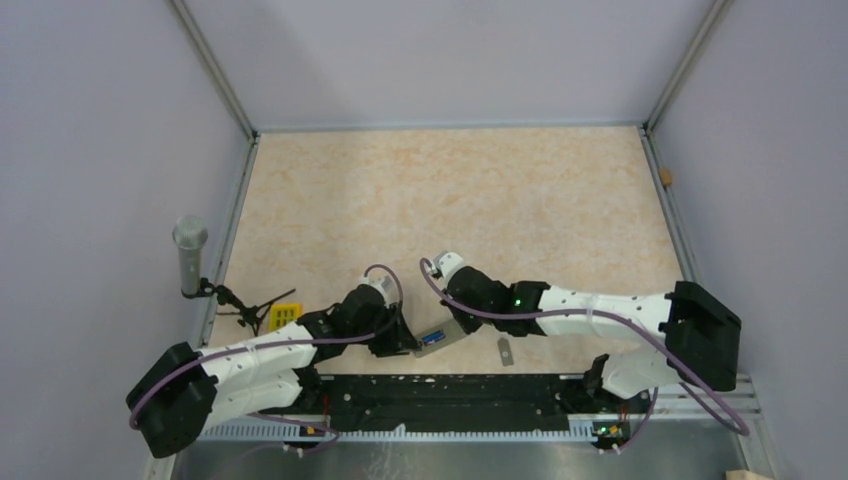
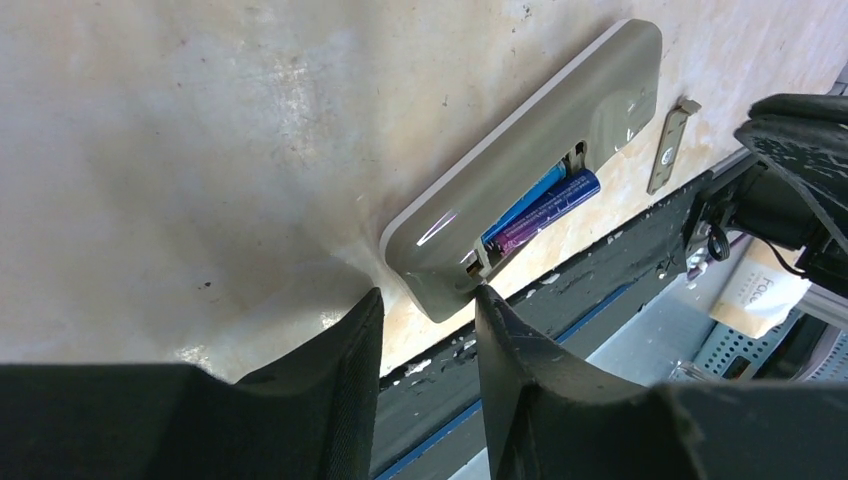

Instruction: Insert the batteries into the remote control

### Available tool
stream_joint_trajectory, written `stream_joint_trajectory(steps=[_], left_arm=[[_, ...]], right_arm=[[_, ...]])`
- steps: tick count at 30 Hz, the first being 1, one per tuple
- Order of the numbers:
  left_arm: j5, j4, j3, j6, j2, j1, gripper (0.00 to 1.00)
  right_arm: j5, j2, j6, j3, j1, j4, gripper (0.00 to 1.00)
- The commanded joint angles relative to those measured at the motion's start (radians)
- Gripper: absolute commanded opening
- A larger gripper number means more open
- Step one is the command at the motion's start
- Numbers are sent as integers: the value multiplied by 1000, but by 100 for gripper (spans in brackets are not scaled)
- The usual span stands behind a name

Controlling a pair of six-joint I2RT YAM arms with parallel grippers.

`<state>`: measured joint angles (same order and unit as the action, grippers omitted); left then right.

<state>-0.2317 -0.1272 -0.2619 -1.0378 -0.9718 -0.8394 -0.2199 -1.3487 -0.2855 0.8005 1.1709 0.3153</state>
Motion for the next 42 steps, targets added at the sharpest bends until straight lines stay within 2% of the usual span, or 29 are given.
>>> stream_joint_trajectory(steps=[1, 5, 11, 14, 17, 21, 42], left_arm=[[10, 15, -18, 15, -23, 2, 39], [22, 14, -17, 12, -24, 2, 37], [56, 0, -13, 12, 5, 2, 33], [64, 4, -13, 10, 10, 2, 26], [58, 13, -13, 10, 4, 2, 24], [55, 17, -10, 10, -1, 2, 24], [49, 31, -13, 15, -15, 2, 24]], right_arm=[[91, -19, -86, 25, -28, -49, 3], [161, -31, -102, 16, -30, -96, 4], [245, -49, -127, 18, -33, -107, 10], [264, -65, -151, 18, -37, -110, 11], [274, -89, -178, 29, -42, -107, 12], [271, -111, -203, 40, -44, -96, 15], [243, -143, -264, 32, -67, -106, 15]])
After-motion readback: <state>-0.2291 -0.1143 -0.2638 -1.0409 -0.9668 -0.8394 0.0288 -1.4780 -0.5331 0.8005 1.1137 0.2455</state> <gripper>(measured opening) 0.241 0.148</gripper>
